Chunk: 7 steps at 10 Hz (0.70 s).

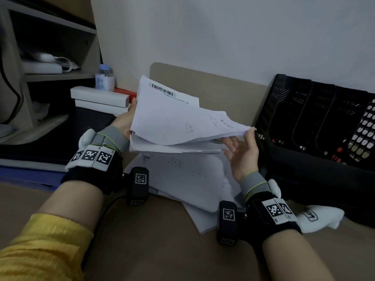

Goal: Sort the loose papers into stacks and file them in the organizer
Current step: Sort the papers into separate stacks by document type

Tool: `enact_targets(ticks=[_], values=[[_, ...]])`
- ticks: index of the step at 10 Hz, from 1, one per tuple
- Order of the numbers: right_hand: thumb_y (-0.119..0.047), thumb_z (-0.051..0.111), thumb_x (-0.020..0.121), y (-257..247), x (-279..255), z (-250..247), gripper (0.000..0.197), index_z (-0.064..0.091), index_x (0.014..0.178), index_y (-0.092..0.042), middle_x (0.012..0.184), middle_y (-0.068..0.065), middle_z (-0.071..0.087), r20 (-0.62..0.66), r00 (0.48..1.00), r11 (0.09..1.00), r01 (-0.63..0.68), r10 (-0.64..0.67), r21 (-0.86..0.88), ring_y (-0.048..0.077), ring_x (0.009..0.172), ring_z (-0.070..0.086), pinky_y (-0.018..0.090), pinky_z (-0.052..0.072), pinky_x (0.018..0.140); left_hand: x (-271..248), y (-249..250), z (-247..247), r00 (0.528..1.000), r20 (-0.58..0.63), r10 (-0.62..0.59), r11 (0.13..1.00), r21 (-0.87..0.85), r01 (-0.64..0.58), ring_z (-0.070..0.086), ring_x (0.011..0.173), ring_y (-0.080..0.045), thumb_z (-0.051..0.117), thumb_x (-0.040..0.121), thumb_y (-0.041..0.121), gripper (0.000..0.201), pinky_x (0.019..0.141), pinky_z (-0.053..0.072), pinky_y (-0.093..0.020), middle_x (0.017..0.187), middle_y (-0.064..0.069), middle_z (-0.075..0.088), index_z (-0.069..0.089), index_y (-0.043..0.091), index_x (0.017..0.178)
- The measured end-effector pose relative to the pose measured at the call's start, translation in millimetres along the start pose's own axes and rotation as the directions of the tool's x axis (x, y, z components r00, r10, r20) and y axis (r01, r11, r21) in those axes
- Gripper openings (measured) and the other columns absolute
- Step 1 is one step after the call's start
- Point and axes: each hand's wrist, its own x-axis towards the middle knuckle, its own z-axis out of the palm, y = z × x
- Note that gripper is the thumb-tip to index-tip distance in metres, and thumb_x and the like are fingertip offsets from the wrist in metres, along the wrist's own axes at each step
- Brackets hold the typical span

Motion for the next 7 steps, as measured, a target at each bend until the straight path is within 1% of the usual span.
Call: enact_targets(ticks=[1,2,3,4,5,6,7], values=[[-0.054,0.045,0.092,1,-3,8,0.044,0.06,0.122,-0.025,0.119,-0.006,0.066,0.054,0.998,0.979,-0.015,0.026,-0.203,0.008,0.106,0.062,0.031,0.038,0.08,3,-8,2,0.978,-0.023,0.208,0.802,0.576,-0.157,0.058,0.107,-0.021,0.036,0.1,0.049,0.058,0.085,0.043,-0.029,0.122,-0.008,0.059,0.048,0.004,0.135],[-0.046,0.057,0.09,3,-6,14,0.047,0.055,0.129,-0.02,0.124,-0.005,0.064,0.002,0.999,0.953,-0.049,0.053,-0.3,0.012,0.112,0.058,0.028,0.042,0.079,3,-6,7,0.95,-0.047,0.308,0.699,0.689,-0.192,0.055,0.075,-0.013,0.028,0.098,0.06,0.066,0.061,0.045,-0.017,0.108,-0.003,0.06,0.056,0.007,0.125],[-0.032,0.059,0.092,2,-8,17,0.036,0.054,0.127,-0.025,0.121,-0.012,0.061,0.022,0.997,0.945,-0.066,0.078,-0.32,0.006,0.108,0.055,0.028,0.043,0.081,2,-8,7,0.957,-0.004,0.291,0.662,0.723,-0.198,0.056,0.076,-0.011,0.027,0.097,0.062,0.071,0.048,0.039,-0.018,0.116,-0.002,0.062,0.052,0.007,0.134],[-0.02,0.061,0.09,7,-6,17,0.032,0.056,0.122,-0.022,0.114,-0.008,0.063,0.011,0.994,0.923,-0.097,0.109,-0.373,0.012,0.103,0.057,0.027,0.043,0.08,-7,-10,10,0.951,-0.001,0.309,0.629,0.75,-0.204,0.06,0.106,-0.02,0.029,0.093,0.068,0.079,0.072,0.047,-0.024,0.133,-0.005,0.058,0.047,0.007,0.14],[-0.003,0.051,0.092,10,-2,15,0.025,0.056,0.115,-0.011,0.104,-0.001,0.064,-0.127,0.992,0.944,-0.062,0.022,-0.324,0.02,0.099,0.057,0.032,0.048,0.087,-5,-9,9,0.935,-0.006,0.354,0.554,0.807,-0.204,0.05,0.127,-0.026,0.022,0.094,0.066,0.079,0.105,0.039,-0.033,0.144,-0.01,0.049,0.044,0.008,0.142],[-0.004,0.042,0.095,6,-1,12,0.029,0.056,0.12,-0.005,0.104,0.003,0.063,-0.289,0.953,0.968,0.015,-0.089,-0.251,0.019,0.092,0.062,0.037,0.051,0.091,-10,-9,9,0.94,-0.015,0.341,0.527,0.831,-0.178,0.055,0.119,-0.025,0.021,0.097,0.061,0.071,0.099,0.042,-0.032,0.136,-0.011,0.055,0.045,0.01,0.141],[-0.006,0.039,0.097,6,0,8,0.026,0.056,0.115,-0.014,0.091,-0.004,0.061,-0.351,0.931,0.981,0.03,-0.097,-0.192,0.01,0.075,0.059,0.032,0.054,0.075,-3,-10,6,0.936,0.012,0.351,0.427,0.888,-0.172,0.044,0.133,-0.027,0.018,0.1,0.056,0.068,0.108,0.032,-0.031,0.147,-0.015,0.043,0.032,0.01,0.149]])
